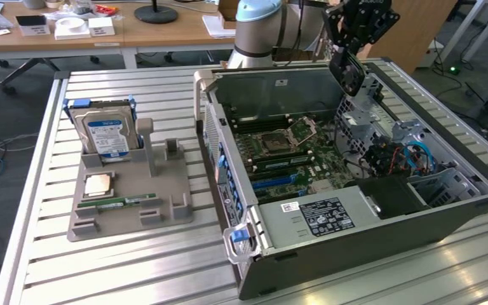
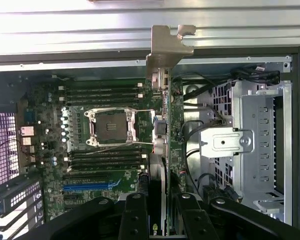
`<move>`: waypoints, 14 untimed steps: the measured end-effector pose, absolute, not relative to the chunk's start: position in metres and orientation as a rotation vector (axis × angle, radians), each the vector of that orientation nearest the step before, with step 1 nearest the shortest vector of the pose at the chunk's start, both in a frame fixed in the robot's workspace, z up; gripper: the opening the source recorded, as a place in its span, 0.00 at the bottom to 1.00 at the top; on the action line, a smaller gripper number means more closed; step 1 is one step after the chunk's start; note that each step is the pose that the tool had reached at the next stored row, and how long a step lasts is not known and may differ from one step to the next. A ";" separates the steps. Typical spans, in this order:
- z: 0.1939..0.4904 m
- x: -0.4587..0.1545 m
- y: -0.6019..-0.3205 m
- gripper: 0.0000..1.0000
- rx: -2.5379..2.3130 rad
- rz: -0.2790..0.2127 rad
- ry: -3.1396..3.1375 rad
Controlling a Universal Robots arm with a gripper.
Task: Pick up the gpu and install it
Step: 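Pick up the gpu and move the gpu toward the slot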
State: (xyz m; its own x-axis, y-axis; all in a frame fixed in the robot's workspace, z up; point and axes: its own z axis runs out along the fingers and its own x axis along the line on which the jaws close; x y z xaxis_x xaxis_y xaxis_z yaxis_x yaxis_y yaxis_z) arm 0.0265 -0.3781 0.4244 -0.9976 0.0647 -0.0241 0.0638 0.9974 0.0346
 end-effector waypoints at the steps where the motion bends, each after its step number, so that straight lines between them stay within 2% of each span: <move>1: 0.424 0.027 -0.379 0.26 0.100 0.053 3.114; 14: 0.418 0.037 -0.388 0.26 0.097 0.047 3.114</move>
